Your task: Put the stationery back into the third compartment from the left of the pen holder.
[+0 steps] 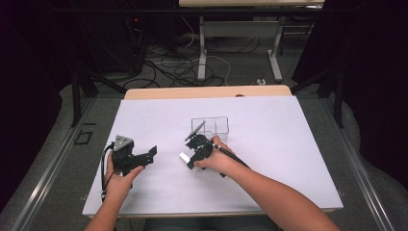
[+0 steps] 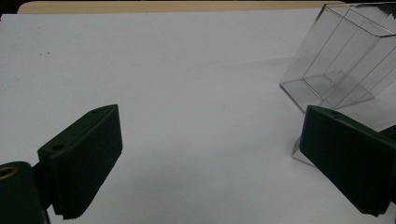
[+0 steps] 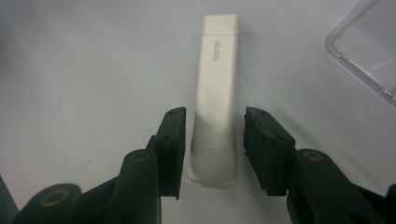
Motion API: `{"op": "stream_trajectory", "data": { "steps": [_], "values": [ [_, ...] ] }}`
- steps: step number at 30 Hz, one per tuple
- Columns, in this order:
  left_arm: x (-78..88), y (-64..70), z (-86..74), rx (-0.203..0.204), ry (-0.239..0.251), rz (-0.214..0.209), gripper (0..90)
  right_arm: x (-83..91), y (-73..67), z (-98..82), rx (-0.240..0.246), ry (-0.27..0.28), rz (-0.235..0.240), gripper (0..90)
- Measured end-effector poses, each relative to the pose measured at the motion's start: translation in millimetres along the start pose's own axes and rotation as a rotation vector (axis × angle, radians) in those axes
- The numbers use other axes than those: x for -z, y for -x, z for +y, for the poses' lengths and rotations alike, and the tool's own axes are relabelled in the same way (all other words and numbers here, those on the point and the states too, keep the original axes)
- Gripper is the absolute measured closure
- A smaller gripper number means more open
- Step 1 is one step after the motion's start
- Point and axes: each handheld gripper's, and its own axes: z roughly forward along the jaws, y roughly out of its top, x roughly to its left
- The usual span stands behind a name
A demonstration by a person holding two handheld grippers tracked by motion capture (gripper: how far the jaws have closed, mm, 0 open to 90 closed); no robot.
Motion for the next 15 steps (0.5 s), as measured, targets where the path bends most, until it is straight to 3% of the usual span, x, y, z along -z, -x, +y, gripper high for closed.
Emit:
{"op": "stream_trajectory", "data": {
  "steps": [2,4,11,12,14,15],
  "values": [
    [0.0,0.2,0.0,-0.001,0.001,-0.001,5.8,-1.1,-2.2,-0.1,-0.035,-0.017,0.001,60.1],
    [0.0,0.2,0.1,-0.002,-0.003,0.000,5.8,-2.4,-0.3,-0.1,-0.006,-0.017,0.003,60.8],
    [-0.2,0.3,0.1,-0.003,-0.003,0.000,5.8,-5.7,-4.2,-0.6,-0.039,-0.048,-0.007,63.1],
    [-0.2,0.3,0.1,-0.002,-0.003,0.000,5.8,-5.8,-3.6,-0.5,-0.018,-0.039,-0.014,64.1],
    [-0.2,0.5,0.1,-0.002,-0.004,0.000,5.8,-6.1,-3.7,-0.3,-0.022,-0.036,-0.016,65.2],
    [-0.3,0.6,0.0,-0.002,-0.004,-0.001,5.8,-5.2,-5.6,-0.3,-0.057,-0.051,-0.002,65.8]
  ]
}}
